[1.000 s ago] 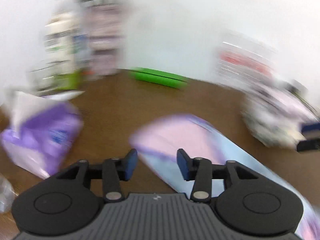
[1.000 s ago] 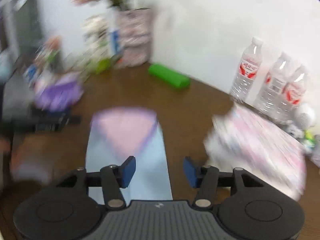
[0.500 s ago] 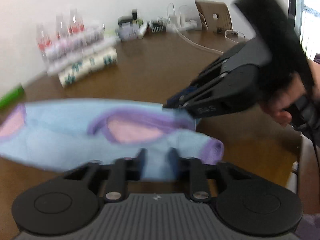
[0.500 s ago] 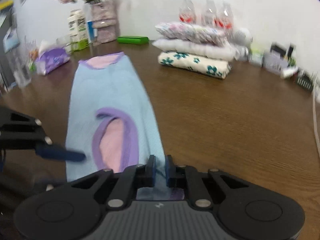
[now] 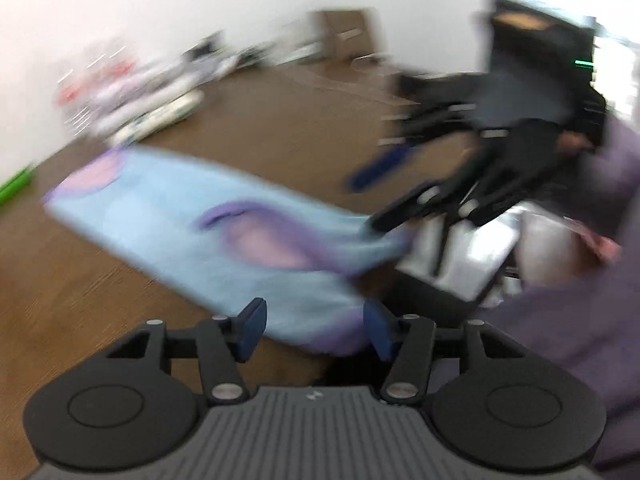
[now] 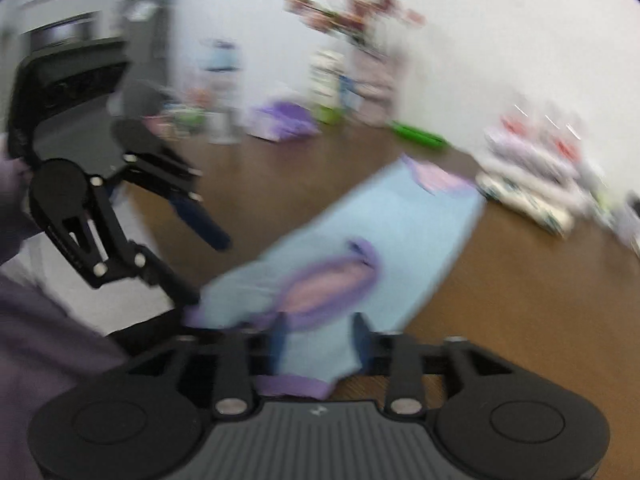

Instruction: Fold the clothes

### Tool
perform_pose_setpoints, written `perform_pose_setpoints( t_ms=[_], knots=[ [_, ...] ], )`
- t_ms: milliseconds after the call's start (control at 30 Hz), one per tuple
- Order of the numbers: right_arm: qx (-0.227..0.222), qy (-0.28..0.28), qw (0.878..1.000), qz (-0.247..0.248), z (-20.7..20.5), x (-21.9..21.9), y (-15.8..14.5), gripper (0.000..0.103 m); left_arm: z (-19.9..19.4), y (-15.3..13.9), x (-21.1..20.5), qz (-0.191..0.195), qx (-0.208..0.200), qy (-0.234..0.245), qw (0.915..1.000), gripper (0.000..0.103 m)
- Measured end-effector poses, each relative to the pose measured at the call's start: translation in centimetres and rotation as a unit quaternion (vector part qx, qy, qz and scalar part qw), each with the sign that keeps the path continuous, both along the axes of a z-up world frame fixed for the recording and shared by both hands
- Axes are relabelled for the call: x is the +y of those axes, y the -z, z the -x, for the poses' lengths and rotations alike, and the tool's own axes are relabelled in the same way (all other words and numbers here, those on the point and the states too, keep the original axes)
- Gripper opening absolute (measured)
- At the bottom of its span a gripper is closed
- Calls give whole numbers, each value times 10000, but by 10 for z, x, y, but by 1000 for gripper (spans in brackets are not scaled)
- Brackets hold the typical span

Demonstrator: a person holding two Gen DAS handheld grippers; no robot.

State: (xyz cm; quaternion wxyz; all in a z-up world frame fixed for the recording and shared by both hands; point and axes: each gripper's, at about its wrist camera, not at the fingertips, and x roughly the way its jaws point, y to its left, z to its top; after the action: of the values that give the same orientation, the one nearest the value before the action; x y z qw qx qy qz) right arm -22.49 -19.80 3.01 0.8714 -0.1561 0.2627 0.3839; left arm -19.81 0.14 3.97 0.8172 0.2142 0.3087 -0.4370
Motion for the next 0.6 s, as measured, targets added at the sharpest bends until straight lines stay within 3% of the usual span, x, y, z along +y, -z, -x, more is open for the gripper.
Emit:
perform_pose_setpoints(
  t_ms=[67,200,267,300,467,600],
  knots=[
    [51,-475,9988,133,1,5,9,45,7,9,-13,-144,-327,-35,9994,56],
    [210,-659,9971,331,-4,7,24,35,13,31,-26,-501,-623,-79,9968,46],
    [170,-634,9973,319,-2,5,24,17,14,36,-25,-499,-683,-44,9964,41],
    [193,-598,9975,317,-2,5,24,2,16,38,-25,-609,-754,-56,9953,40],
    [201,-634,9965,512,10,14,24,1,34,39,-30,-1099,-1218,231,9862,16],
    [185,-877,9933,730,21,24,20,0,28,30,-24,-1199,-831,370,9886,13]
  ],
)
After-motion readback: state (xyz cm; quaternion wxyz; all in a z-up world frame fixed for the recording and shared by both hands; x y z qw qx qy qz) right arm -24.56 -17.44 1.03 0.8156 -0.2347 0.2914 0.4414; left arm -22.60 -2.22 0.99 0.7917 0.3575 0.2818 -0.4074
